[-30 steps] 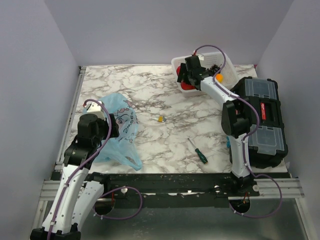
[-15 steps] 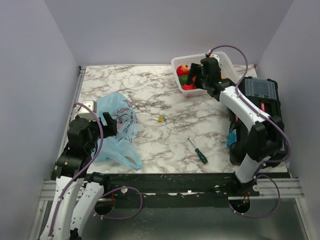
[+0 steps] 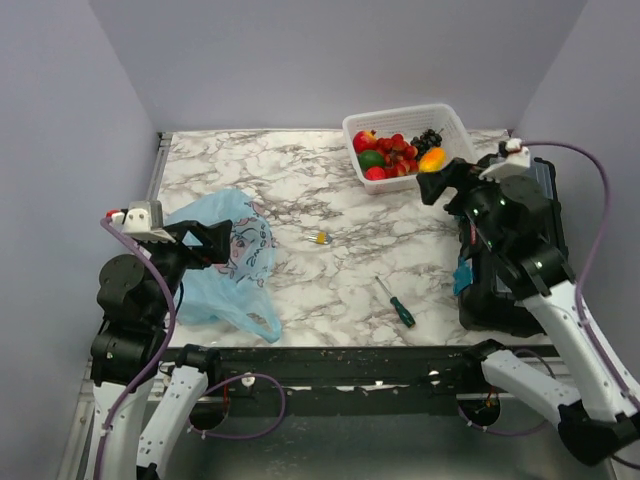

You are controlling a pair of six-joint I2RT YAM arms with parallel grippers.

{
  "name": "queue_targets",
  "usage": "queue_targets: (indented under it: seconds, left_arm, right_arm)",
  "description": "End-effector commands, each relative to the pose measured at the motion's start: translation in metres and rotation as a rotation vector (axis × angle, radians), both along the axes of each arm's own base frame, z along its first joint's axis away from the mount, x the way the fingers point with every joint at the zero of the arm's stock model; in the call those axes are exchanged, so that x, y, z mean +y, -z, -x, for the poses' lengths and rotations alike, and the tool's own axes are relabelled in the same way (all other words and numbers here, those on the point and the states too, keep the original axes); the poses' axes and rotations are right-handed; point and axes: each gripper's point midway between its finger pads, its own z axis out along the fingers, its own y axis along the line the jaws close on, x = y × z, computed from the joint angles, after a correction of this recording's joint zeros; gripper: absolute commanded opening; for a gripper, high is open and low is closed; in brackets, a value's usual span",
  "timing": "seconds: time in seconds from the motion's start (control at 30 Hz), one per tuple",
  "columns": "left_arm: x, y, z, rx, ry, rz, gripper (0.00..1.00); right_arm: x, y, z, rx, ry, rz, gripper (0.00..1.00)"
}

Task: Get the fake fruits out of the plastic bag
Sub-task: Reset both arms

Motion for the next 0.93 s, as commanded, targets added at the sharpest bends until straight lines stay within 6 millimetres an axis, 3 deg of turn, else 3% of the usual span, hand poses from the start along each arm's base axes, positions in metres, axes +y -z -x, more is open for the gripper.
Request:
queue_targets:
  seconds: [0.0, 0.17, 0.37, 0.5, 0.9]
  left_arm:
    - [-0.007, -0.043, 0.009, -0.143, 0.044, 0.054, 0.99]
    - [-0.006, -0.062, 0.014, -0.226, 0.047, 0.065, 0.99]
    - [-0.005, -0.078, 0.02, -0.291, 0.047, 0.073, 0.99]
    - [-0.006, -0.08, 0.02, -0.296, 0.052, 0.068, 0.99]
    - [-0.009, -0.074, 0.017, -0.286, 0.065, 0.057, 0.99]
  right_arm:
    - [-0.016, -0.028, 0.038, -0.113, -0.006, -0.017, 1.0]
    - [-0.038, -0.054, 0.074, -0.204, 0.029, -0.054, 1.0]
    - [-0.06, -0.06, 0.099, -0.236, 0.091, -0.048, 1.0]
    - [-0.075, -0.059, 0.107, -0.24, 0.155, -0.054, 1.0]
    - [-0.084, -0.06, 0.116, -0.26, 0.181, -0.056, 1.0]
